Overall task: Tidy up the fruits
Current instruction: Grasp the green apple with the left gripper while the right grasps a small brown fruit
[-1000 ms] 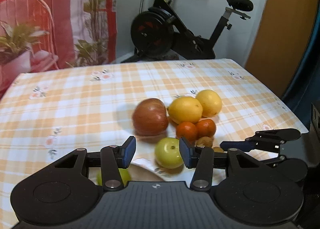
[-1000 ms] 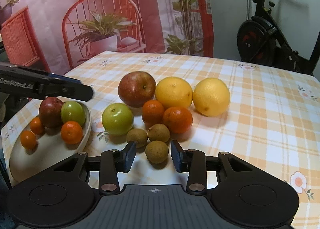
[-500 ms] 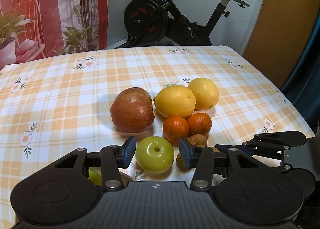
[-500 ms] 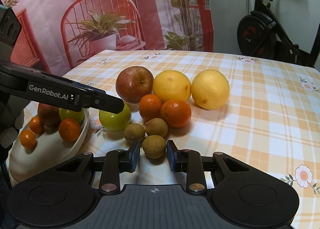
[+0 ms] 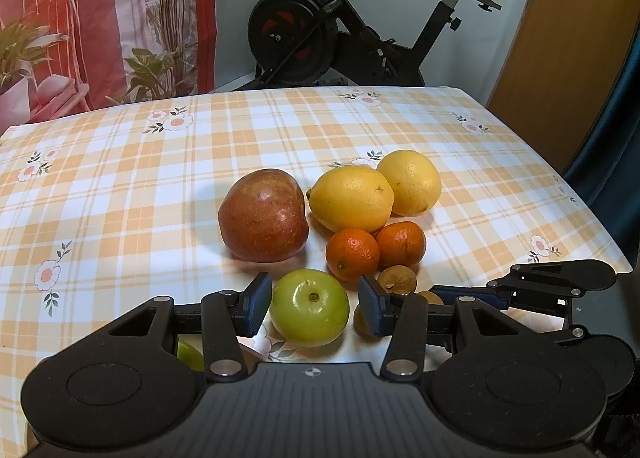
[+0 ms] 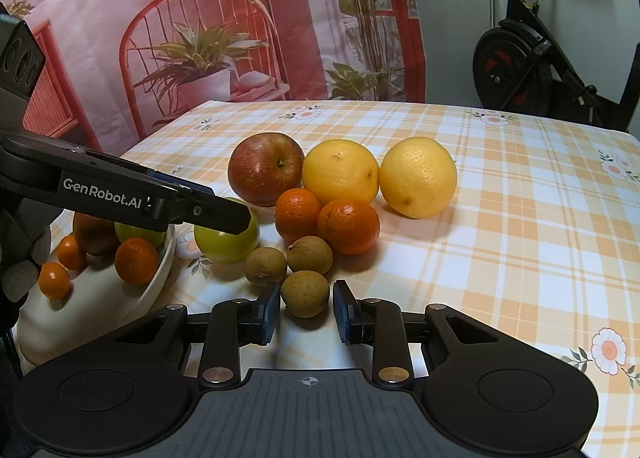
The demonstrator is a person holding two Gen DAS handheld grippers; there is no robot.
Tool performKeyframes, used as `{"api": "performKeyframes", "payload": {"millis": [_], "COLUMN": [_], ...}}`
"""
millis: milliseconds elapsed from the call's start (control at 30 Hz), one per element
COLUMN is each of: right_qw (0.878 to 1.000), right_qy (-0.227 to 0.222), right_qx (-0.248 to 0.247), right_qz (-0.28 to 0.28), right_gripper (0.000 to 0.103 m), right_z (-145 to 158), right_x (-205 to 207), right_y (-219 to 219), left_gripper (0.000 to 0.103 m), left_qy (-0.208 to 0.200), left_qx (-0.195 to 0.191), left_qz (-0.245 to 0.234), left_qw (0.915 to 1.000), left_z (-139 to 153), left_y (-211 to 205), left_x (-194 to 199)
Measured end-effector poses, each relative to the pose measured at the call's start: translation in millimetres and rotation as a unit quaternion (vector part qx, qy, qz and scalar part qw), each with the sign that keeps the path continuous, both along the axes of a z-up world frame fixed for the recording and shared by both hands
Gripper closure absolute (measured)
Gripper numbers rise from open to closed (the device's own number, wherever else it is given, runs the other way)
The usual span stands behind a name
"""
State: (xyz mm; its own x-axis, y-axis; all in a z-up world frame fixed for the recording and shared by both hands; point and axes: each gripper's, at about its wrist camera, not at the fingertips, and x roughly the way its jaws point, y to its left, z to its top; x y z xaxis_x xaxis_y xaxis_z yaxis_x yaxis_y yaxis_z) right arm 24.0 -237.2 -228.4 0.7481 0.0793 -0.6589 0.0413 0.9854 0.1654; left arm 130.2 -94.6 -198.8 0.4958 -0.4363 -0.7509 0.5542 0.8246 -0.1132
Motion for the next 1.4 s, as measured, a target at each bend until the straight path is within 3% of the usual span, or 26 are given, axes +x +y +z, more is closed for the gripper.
{"api": "performKeyframes", "payload": {"millis": [1067,1400], "right_qw": [1.0,1.0], "right_qy": [0.0,-0.004], "right_qx": [0.001,0.006], "right_qz": [0.0,0.0], "right_gripper": [0.077,0.079], "right_z": [-0.6,1.3], "right_x": [1.4,1.1], "right_y": [-1.1,2.0], "left_gripper": [0.053,0.053], "left_qy": [0.008,0.0], "left_qx": [0.008,-0.006], "left_qz": [-0.001,-0.008], "left_qw": [0.9999,1.0], "left_z": [-11.4,3.0], "left_y": [-2.2,8.2], "left_x": [4.1,-7.3]}}
